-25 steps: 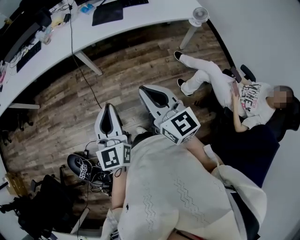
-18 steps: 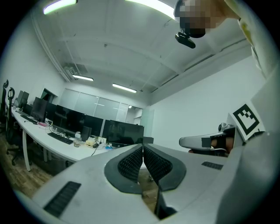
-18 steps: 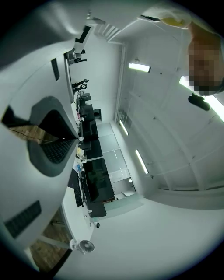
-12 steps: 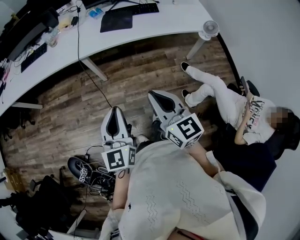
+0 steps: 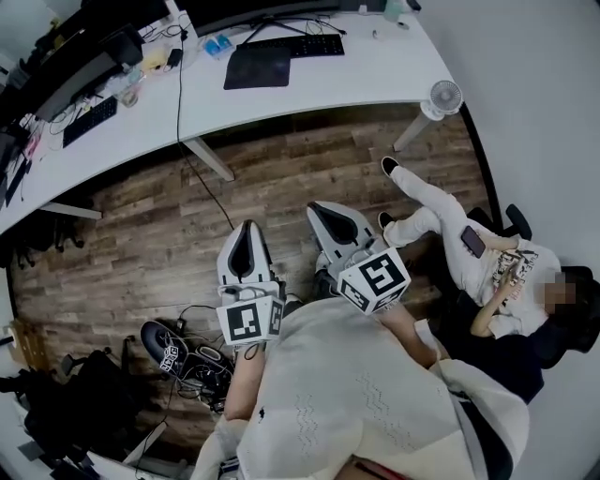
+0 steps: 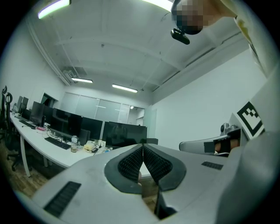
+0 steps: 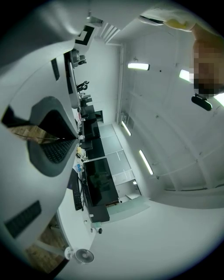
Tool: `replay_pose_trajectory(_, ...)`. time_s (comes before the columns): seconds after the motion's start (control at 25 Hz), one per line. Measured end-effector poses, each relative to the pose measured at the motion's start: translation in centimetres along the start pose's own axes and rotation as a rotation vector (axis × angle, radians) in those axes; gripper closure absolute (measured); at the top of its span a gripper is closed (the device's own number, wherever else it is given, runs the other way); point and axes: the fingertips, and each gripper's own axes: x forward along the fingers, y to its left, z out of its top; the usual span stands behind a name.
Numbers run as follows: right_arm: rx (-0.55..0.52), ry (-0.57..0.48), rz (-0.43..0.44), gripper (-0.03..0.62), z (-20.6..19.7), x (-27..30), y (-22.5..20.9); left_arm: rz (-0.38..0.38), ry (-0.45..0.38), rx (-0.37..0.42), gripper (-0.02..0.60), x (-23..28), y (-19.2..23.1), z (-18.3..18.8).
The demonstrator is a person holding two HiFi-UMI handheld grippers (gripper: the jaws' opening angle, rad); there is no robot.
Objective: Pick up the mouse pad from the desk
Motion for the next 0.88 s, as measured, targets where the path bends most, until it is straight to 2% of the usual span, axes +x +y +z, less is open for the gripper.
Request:
replay_pose_trajectory(0.4, 0.013, -0.004, 0.042, 0.594, 0.8, 0.3, -4.1, 0.052, -0.020, -0.004, 0.565, 3.2, -1.8, -0.6)
replay_pose_trajectory(0.64, -0.022, -0.009, 0.019, 0.594, 1.5, 0.1, -6.5, 0.073, -0.023, -0.028, 0.565, 5.0, -2.4, -0.5)
replay_pose_trajectory(0.88, -0.004, 0.000, -0.020, 0.594, 1.5, -0.3, -9.1, 0.063, 0.000, -0.023, 0.565, 6.9, -3.3, -1.3)
